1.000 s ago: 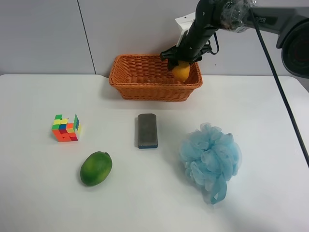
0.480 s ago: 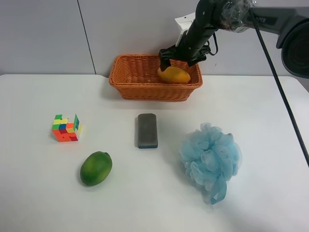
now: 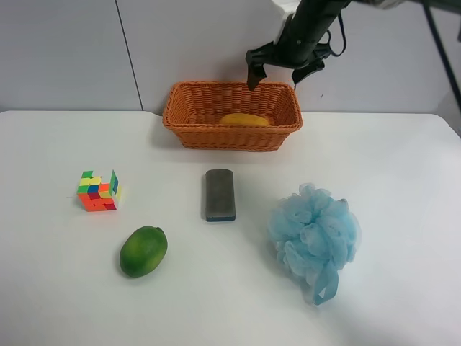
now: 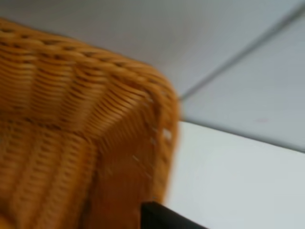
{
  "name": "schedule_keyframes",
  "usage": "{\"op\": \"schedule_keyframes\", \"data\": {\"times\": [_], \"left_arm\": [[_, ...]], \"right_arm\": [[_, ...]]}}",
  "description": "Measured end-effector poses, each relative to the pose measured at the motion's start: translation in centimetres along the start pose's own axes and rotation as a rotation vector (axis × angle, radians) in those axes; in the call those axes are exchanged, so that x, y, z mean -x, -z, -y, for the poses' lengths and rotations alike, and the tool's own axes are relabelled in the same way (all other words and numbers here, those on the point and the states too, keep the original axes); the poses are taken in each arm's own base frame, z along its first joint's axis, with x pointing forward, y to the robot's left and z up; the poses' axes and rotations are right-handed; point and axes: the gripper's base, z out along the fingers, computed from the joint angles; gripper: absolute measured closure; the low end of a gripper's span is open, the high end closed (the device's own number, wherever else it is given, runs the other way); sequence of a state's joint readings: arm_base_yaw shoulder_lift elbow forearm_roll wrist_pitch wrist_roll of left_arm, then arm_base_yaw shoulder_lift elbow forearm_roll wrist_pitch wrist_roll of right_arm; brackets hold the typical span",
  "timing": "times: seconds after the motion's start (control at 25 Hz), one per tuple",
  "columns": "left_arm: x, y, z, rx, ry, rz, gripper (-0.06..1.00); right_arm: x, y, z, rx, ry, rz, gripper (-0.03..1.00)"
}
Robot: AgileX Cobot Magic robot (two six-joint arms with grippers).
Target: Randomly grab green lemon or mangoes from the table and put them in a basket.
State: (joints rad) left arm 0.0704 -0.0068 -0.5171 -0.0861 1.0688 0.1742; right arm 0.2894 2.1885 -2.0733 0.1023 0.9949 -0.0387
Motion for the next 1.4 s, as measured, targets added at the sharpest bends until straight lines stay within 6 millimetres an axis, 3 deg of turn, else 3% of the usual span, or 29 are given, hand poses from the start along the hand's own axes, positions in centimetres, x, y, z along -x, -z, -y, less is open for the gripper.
{"op": "schedule_keyframes", "data": {"times": [0.2,0.48,0.64,0.96,1.24,1.4], "left_arm": [[0.0,0.0,0.0,0.000,0.000,0.000,-0.05],[0.0,0.0,0.0,0.000,0.000,0.000,-0.05],[0.0,0.0,0.0,0.000,0.000,0.000,-0.05],[0.0,0.0,0.0,0.000,0.000,0.000,-0.05],[0.0,0.0,0.0,0.000,0.000,0.000,-0.05],[0.0,0.0,0.0,0.000,0.000,0.000,-0.05]], "right_arm": [[-0.3,7.2,-0.2,-0.039,0.030,-0.046,-0.02],[-0.2,16.4,-0.8,-0.056,0.036,0.116,-0.02],[-2.1,21.2,-1.2,-0.058,0.038,0.176,-0.02],[-13.2,27.0,-1.4,-0.077,0.038,0.114,-0.02],[-23.4,30.1,-1.5,-0.076,0.027,0.153,-0.02],[-28.9,30.8,-1.4,-0.073,0.014,0.203,-0.02]]}}
